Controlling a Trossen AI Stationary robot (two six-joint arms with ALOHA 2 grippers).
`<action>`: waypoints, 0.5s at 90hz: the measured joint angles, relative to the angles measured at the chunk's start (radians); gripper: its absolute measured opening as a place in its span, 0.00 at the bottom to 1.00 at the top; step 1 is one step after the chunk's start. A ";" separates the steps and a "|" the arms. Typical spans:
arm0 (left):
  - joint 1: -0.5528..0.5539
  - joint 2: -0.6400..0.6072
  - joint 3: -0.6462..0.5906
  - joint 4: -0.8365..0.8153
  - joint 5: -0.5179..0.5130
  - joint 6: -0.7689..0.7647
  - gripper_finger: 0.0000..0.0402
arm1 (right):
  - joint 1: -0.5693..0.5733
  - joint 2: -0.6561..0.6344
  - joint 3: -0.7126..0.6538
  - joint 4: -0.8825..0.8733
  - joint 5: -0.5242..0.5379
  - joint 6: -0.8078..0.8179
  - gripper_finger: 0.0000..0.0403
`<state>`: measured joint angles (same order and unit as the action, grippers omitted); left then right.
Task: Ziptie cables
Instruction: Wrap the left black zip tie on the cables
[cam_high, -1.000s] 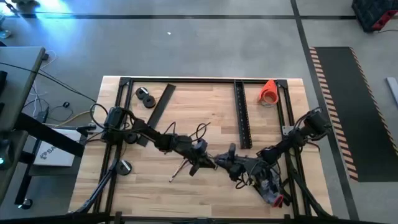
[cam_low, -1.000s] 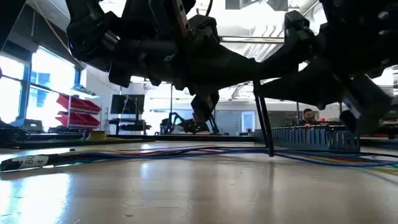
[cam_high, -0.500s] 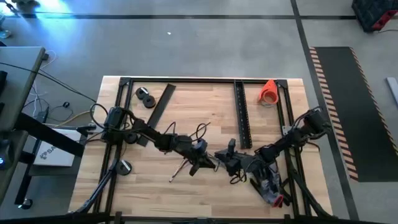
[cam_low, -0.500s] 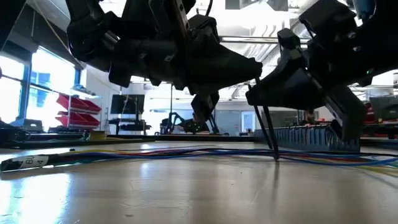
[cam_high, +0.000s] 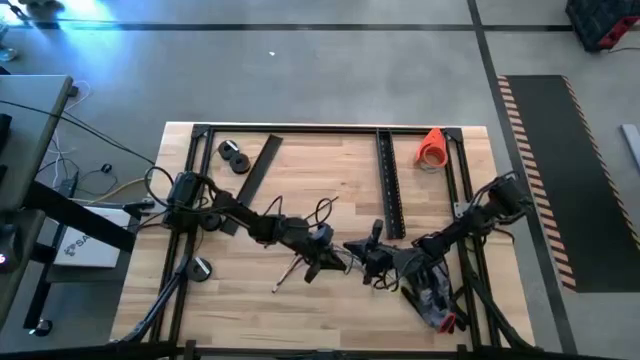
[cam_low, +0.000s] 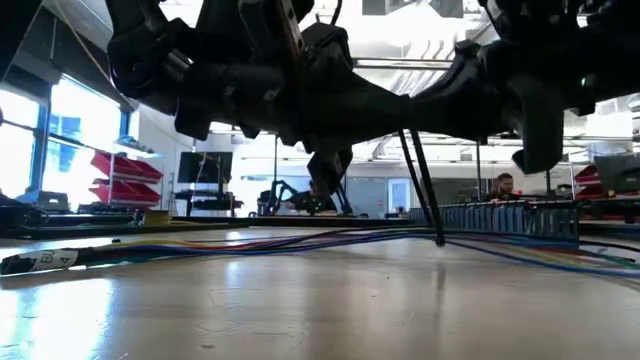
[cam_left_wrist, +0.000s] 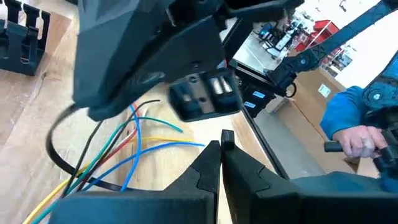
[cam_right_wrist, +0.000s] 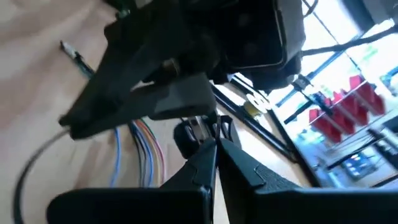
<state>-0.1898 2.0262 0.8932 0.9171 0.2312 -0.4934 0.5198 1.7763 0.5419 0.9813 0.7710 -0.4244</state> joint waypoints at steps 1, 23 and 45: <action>0.000 0.000 0.000 -0.002 -0.005 0.000 0.00 | 0.000 0.000 0.000 0.000 -0.001 0.004 0.00; -0.010 0.000 0.000 -0.033 -0.026 0.062 0.00 | 0.000 0.000 0.000 -0.004 0.000 0.058 0.00; -0.076 0.000 0.002 -0.050 0.004 0.166 0.18 | 0.000 0.000 -0.001 -0.004 0.006 0.051 0.00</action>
<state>-0.2655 2.0262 0.8951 0.8674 0.2354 -0.3276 0.5198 1.7763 0.5411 0.9771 0.7773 -0.3732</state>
